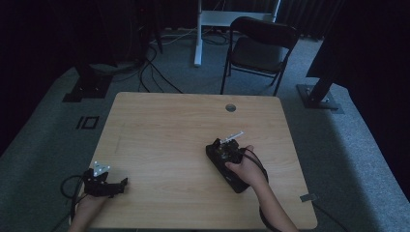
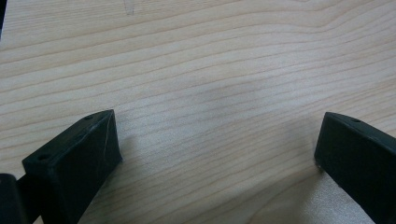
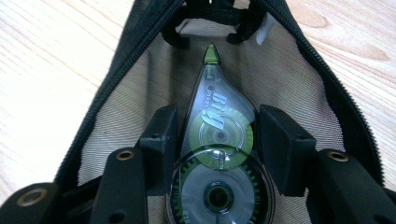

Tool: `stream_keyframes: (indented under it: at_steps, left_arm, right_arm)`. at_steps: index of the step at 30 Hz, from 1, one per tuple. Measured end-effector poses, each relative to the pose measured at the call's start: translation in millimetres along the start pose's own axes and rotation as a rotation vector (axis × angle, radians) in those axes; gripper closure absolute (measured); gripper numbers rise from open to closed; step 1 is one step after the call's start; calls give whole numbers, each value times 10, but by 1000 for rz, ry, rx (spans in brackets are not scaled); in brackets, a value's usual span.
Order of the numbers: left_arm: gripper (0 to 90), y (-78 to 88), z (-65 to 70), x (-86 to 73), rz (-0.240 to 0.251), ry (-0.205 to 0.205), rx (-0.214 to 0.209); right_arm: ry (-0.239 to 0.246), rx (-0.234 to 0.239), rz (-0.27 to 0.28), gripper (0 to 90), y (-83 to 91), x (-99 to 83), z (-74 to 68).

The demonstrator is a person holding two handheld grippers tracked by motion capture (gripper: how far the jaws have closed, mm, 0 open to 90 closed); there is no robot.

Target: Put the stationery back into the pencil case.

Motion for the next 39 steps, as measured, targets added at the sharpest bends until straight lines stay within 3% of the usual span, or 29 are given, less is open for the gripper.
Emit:
stream_keyframes:
  at_steps: [14,29,39]
  left_arm:
    - [2,0,1,0,0,1,0]
    - [2,-1,0,0,1,0,0]
    - [2,0,1,0,0,1,0]
  right_arm:
    - [5,-15,-19,483,-56,13,5]
    - [-4,5,-17,463,-16,38,-7]
    - [-14,43,83,457,289,147,1]
Point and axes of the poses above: each handheld gripper's, and its own axes: y roughly backward along the jaws, x roughly out of its top, z roughly to its right, the point moved 9 cm from there along -y, roughly forward along the jaws, and after that the axes turned 9 degrees about -y, right-handed, at the moved point
